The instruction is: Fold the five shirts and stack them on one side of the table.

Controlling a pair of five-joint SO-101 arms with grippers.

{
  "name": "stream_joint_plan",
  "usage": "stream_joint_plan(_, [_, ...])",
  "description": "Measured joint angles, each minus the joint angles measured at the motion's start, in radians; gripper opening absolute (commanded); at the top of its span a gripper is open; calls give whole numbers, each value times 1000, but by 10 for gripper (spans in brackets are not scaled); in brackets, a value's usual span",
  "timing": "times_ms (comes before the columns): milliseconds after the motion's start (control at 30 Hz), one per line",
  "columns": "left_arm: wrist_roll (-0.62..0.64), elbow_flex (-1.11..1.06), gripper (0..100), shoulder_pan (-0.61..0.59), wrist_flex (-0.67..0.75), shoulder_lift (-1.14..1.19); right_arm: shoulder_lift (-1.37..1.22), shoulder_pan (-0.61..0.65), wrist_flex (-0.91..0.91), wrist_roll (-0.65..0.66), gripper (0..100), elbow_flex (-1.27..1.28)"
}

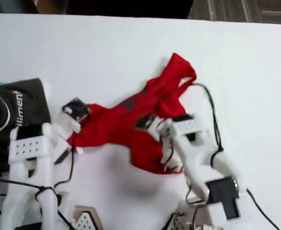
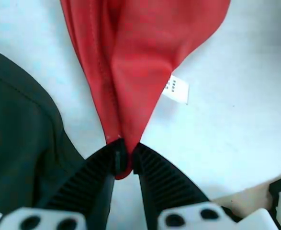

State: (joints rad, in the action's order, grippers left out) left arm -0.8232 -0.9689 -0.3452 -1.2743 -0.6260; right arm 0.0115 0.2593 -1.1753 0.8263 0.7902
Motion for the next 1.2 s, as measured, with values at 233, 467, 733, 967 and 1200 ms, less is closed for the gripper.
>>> stream_joint_plan(233, [0,0,25,0,0,0,-51,-97,-43,3,19,-147])
stream_joint_plan(467, [0,0,25,0,0,0,-55,-157,-238,0,19,-483])
stream_joint_plan(733, [12,0,25,0,0,0,-58,-133,-394,0,20,-595])
stream_joint_plan(967, [15,0,25,0,0,0,15,-71,-285,0,66,-281])
stream_joint_plan(1200, [15,0,25,8,0,0,213,15,-186,0,270,25])
